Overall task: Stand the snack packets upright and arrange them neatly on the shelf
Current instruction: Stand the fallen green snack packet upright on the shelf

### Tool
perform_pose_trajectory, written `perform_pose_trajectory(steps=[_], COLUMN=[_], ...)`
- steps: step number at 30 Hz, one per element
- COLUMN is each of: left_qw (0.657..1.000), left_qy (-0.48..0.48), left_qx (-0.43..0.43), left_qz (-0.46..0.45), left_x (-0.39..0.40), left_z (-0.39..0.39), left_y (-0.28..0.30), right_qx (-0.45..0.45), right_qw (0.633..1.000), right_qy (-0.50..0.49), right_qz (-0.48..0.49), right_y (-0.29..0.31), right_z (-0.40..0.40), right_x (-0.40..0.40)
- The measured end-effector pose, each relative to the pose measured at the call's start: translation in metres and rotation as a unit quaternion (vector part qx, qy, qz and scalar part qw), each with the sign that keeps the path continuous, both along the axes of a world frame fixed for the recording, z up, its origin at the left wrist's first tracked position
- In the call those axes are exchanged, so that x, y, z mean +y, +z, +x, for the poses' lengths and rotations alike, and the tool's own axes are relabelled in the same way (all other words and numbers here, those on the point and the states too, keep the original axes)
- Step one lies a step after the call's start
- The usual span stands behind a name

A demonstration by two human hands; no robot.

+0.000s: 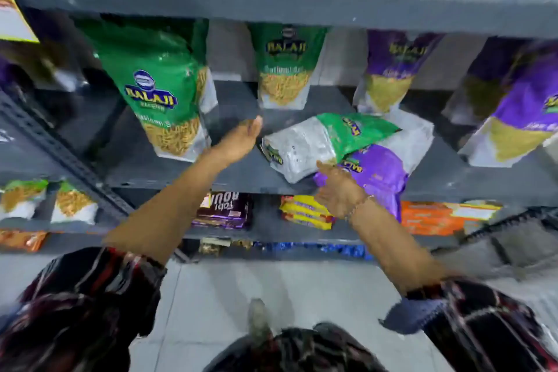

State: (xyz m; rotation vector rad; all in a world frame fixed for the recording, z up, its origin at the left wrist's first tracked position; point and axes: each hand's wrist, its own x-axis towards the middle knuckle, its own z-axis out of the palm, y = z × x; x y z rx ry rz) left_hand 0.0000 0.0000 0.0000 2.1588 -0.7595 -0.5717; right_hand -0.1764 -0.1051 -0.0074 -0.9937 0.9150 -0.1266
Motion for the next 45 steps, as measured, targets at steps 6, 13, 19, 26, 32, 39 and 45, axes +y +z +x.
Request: perform_pose_trajectory(steps=[6,13,19,26,32,39,45], left_qw=[0.985,0.934,0.916,0.94,0.981,0.988,0.989], left_qy=[-0.047,-0.151,-0.167,-0.198,-0.053,0.051,0.069], left_qx=[0.125,0.316,0.363,0.272,0.121,0.013,0.009], left_qz=[0.11,0.069,0.027,-0.059,-0.141,-0.144,-0.13], left_x=[-0.031,-0.043,-0.027,0.009,-0.003,-0.021,-0.024], left_z=[0.03,0.042,0.05,0.049,0.047,0.048,0.046], left_y=[-0.025,-0.028,-0.029,-0.028,-0.025,-0.044,-0.058], right_qx=[0.016,0.029,-0.005,-0.042,-0.025,0.021,0.017], right_qw=[0.998,0.998,0.999,0.976,0.904,0.862,0.867], right_qy=[-0.042,-0.055,-0.046,0.045,0.162,0.201,0.212], right_qz=[0.032,-0.002,-0.015,-0.21,-0.394,-0.466,-0.45], right_y=[-0.007,-0.031,-0.036,-0.032,-0.023,-0.028,-0.043], right_z=[0.036,0.065,0.05,0.036,0.072,0.104,0.112], right_x=[0.001,-0.004,0.001,-0.01,-0.042,-0.067,-0.08])
